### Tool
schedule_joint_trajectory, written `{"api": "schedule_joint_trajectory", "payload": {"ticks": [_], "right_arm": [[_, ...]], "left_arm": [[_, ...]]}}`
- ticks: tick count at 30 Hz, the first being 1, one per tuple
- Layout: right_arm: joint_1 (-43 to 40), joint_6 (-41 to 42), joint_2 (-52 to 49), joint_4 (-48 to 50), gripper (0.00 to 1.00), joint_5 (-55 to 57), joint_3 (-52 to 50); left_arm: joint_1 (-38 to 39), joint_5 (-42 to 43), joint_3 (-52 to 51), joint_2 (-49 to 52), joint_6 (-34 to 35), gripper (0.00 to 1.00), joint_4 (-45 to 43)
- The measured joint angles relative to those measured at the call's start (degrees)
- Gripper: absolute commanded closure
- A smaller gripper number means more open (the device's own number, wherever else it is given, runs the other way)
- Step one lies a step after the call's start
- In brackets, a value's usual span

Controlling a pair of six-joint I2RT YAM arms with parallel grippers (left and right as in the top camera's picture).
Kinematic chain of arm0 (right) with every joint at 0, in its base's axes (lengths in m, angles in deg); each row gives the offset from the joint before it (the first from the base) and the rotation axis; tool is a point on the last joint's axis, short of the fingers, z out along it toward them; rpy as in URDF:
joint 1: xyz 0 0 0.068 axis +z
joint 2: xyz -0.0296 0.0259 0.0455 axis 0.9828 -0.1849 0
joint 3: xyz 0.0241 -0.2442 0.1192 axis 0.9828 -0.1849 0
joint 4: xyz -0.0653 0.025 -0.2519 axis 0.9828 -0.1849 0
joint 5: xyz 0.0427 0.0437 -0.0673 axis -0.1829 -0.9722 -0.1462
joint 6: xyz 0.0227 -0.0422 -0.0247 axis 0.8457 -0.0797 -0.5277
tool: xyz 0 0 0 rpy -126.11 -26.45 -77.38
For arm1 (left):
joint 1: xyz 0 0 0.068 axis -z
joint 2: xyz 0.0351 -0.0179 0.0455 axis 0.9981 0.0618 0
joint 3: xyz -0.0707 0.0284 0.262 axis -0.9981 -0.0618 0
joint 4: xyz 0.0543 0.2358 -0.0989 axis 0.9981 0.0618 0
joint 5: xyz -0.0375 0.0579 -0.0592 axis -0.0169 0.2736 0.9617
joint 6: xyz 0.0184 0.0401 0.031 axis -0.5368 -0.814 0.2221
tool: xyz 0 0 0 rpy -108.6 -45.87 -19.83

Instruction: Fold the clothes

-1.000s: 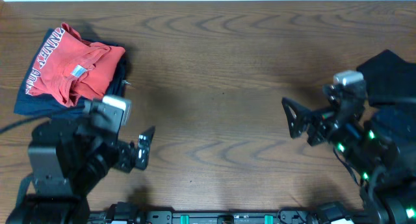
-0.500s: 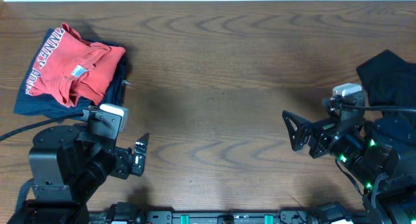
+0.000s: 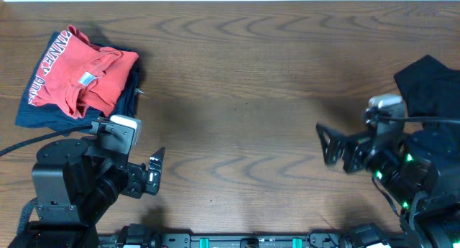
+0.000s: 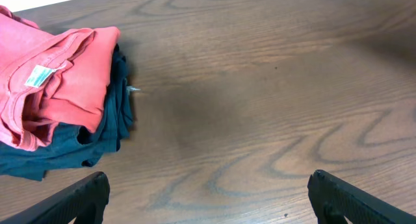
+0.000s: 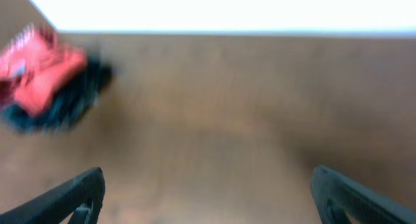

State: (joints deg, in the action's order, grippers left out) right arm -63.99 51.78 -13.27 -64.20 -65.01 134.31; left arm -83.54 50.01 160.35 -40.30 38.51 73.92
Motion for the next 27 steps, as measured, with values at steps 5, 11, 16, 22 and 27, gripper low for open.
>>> {"api": "schedule_joint_trajectory", "payload": {"ticks": [5, 11, 16, 22, 27], "right_arm": [[0.0, -7.2, 6.0, 16.6, 0.01, 2.2, -10.2], [-0.3, -10.6, 19.4, 23.8, 0.01, 2.8, -29.5], [-0.7, -11.2, 33.3, 26.1, 0.01, 2.8, -41.4], [-1.7, -11.4, 38.7, 30.4, 0.01, 2.4, -48.5], [-1.8, -11.4, 38.7, 36.3, 0.01, 2.0, -55.3]], "left_arm": [[0.0, -0.2, 0.0, 0.0, 0.0, 0.02, 0.1], [0.2, -0.4, 0.0, 0.0, 0.0, 0.02, 0.1], [0.2, -0.6, 0.0, 0.1, 0.0, 0.02, 0.1], [0.2, -0.6, 0.0, 0.0, 0.0, 0.02, 0.1], [0.2, -0.6, 0.0, 0.0, 0.0, 0.02, 0.1]]}}
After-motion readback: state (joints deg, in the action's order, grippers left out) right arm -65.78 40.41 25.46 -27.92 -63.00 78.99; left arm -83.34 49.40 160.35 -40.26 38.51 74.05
